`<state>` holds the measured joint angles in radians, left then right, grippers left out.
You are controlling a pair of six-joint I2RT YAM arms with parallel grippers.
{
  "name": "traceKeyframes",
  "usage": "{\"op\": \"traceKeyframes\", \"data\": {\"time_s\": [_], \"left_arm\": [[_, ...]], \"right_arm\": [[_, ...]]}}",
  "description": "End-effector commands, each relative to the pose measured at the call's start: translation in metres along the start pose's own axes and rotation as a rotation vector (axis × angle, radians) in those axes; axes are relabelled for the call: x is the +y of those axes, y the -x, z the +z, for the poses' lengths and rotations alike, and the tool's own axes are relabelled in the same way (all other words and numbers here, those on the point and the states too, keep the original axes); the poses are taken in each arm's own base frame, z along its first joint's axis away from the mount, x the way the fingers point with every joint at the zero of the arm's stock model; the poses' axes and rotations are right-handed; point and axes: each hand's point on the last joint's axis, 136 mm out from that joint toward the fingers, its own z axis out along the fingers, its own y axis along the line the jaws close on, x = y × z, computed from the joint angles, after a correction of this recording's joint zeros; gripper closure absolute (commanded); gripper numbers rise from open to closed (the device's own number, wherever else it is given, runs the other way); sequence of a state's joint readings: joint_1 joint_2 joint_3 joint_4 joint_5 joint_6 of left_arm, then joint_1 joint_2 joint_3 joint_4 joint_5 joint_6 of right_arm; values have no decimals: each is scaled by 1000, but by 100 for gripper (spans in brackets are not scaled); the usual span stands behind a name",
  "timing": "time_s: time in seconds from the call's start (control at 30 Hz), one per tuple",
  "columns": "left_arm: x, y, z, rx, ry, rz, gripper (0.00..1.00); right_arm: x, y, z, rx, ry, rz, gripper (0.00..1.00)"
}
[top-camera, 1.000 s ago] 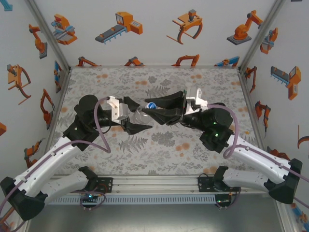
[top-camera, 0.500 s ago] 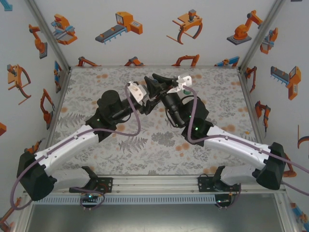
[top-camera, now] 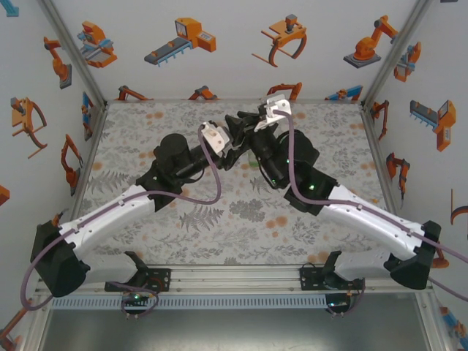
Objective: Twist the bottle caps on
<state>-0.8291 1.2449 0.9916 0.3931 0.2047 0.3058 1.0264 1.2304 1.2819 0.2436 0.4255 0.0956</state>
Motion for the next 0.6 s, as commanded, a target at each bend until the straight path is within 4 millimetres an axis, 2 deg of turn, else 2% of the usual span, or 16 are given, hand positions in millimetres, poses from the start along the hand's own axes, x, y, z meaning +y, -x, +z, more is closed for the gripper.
{"op": "traceKeyframes", "data": {"time_s": [0.0, 0.1, 0.23, 0.33, 0.43, 0.57], "left_arm": [[-20, -1, -9, 38, -143, 20, 100], [-45, -19, -18, 98, -271, 3, 100], [-65, -40, -32, 155, -361, -17, 100], [-74, -50, -40, 186, -401, -29, 100], [-82, -58, -43, 209, -434, -48, 100], [-85, -66, -45, 234, -445, -70, 100]], "right_arm": [[8, -21, -25, 224, 112, 8, 57], [0, -32, -40, 354, 103, 46, 45], [-19, -53, -56, 524, 23, 178, 43], [-23, -70, -65, 623, 23, 293, 40], [-24, -85, -69, 698, 44, 402, 33], [-21, -102, -72, 763, 74, 478, 28]]}}
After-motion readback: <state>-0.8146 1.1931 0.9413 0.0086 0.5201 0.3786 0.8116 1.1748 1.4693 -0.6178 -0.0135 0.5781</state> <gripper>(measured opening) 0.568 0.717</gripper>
